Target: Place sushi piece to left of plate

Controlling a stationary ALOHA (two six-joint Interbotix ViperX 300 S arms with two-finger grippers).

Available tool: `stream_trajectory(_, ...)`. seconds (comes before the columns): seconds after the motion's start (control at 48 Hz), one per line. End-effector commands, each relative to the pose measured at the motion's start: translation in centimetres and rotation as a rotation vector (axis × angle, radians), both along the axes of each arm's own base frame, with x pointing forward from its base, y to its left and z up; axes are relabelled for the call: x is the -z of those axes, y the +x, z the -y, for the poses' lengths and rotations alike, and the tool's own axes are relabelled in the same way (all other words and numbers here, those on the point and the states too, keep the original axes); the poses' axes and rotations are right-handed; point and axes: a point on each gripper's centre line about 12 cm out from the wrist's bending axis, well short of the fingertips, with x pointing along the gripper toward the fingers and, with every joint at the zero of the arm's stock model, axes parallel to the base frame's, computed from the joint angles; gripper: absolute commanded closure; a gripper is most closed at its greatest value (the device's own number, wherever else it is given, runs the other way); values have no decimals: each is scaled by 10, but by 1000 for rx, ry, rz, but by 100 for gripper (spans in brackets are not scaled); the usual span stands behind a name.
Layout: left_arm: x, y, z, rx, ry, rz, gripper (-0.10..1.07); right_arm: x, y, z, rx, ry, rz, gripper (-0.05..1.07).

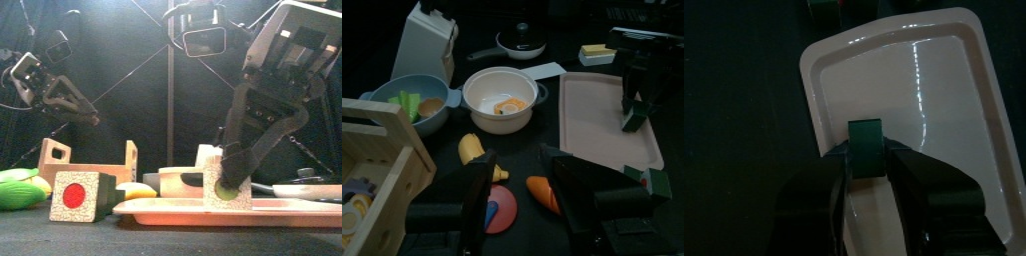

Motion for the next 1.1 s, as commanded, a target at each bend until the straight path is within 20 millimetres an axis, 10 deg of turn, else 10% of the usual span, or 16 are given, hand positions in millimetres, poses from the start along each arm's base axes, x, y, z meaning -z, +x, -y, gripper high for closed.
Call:
stream_trajectory(0.0,-5,4,0,-1,0,18,18,-30,8,1,1,22,75,37)
stream_trajectory(0.604,-4,3,0,-4,-3,15,18,-62,60,93,170,-93,183,37)
stream_trajectory(1.083,-4,3,0,-1,0,15,18,-40,87,107,156,-117,161,37)
